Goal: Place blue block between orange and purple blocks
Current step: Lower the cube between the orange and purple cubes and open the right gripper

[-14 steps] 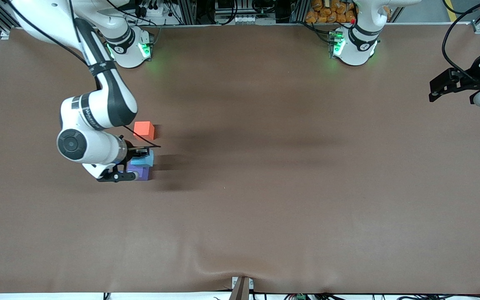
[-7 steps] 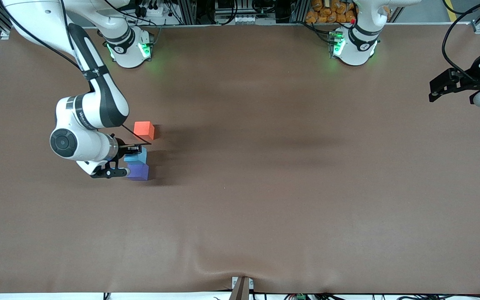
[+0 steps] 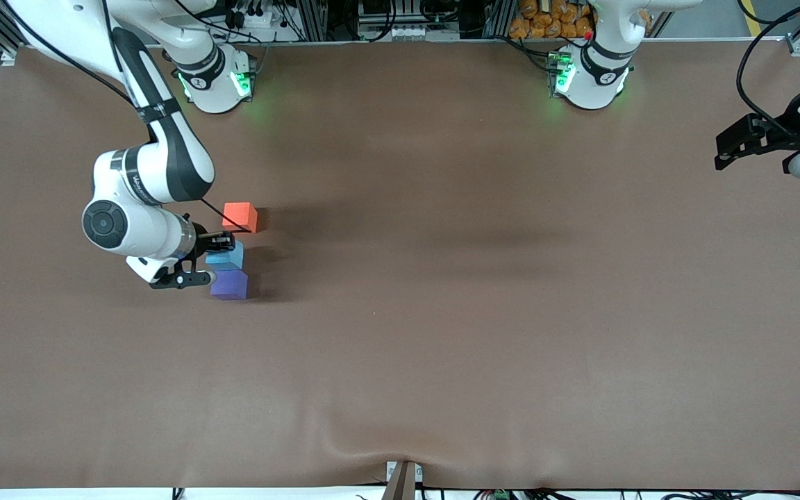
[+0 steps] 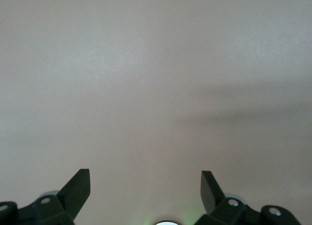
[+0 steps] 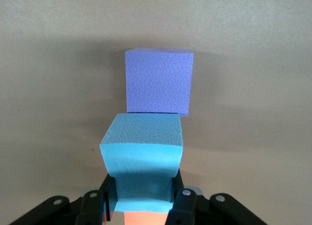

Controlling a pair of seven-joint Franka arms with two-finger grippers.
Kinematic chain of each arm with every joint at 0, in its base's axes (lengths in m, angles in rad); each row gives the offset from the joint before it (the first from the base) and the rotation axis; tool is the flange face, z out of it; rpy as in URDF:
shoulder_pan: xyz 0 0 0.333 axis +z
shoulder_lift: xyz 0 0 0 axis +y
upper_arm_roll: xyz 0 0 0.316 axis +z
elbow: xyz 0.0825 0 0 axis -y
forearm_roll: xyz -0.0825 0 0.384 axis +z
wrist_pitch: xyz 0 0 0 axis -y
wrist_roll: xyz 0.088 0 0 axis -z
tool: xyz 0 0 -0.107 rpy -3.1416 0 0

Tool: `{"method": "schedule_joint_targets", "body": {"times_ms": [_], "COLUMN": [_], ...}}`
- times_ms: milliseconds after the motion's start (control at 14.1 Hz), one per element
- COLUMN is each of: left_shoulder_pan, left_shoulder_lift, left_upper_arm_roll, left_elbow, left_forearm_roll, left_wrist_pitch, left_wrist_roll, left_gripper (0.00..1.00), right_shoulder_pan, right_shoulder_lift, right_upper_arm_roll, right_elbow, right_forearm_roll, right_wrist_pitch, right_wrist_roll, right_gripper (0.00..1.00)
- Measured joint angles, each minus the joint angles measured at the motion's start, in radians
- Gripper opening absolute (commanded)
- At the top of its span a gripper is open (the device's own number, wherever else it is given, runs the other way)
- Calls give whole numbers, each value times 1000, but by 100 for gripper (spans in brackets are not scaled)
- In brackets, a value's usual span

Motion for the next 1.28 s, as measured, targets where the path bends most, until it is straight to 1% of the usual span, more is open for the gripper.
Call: {"method": "schedule_joint_targets", "body": {"times_ms": [284, 640, 782, 995, 1280], "left_shoulder_pan": [0, 0, 0, 0, 1], "left_shoulder_lift": [0, 0, 0, 0, 0], "left_upper_arm_roll": [0, 1, 1, 1, 2], "left_elbow": [0, 0, 0, 0, 0], "left_forearm_roll": [0, 0, 0, 0, 0], "left_wrist_pitch": [0, 0, 0, 0, 0], "left_wrist_roll": [0, 0, 0, 0, 0], "left_gripper": [100, 100, 100, 100, 100], "right_shoulder_pan": [0, -1, -1, 0, 5], "right_shoulder_lift": [-3, -3, -3, 2, 20], "right_upper_arm_roll": [0, 0, 1, 4, 11], "right_elbow": [-5, -47, -65, -122, -171], "right_forearm_roll": [0, 0, 0, 0, 0], "right_wrist_pitch": [2, 30, 70, 162, 243], "right_wrist_roll": [0, -1, -1, -2, -2], "right_gripper": [0, 0, 0, 0, 0]}}
